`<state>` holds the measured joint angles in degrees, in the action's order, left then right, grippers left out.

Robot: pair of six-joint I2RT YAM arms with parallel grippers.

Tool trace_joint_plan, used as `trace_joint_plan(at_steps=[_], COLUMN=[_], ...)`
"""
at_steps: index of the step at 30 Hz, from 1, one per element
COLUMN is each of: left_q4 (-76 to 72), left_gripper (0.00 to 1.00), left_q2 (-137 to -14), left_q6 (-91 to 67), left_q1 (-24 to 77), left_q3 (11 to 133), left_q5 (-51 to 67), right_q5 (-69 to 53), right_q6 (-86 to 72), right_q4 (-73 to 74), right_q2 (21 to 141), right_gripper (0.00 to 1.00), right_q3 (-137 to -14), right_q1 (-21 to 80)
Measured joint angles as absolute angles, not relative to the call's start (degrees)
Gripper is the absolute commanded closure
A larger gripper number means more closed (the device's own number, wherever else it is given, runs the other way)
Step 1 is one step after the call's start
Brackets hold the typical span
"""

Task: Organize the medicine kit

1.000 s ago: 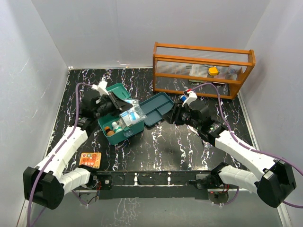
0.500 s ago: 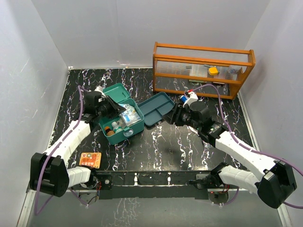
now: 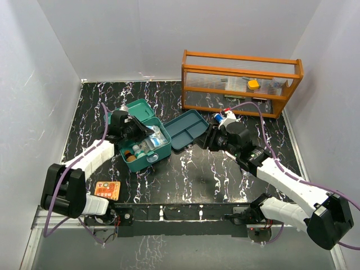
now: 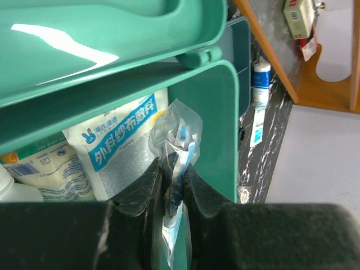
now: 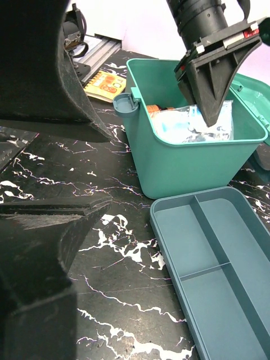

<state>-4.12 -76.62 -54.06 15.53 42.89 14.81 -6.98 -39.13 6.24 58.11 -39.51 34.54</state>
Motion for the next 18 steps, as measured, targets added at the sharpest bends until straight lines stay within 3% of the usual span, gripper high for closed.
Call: trace_joint_plan(at_steps=[10, 18], left_q4=[-0.49, 9.45], left_gripper=[0.52, 0.42], left_q2=[-78.08, -75.07], left_q6=[-53.01, -50.92], left_q1=[15.77, 15.77], left_q3=[44.12, 48.42], left_q5=[12.49, 9.76], right_q5=[-5.89, -1.54], right_q6=[-39.09, -37.69], right_q4=[6.28, 6.83], right_q2=[58.06, 56.6], right_gripper=[0.59, 0.59], right_q3=[-39.51, -39.57], right_q1=[34.54, 34.54])
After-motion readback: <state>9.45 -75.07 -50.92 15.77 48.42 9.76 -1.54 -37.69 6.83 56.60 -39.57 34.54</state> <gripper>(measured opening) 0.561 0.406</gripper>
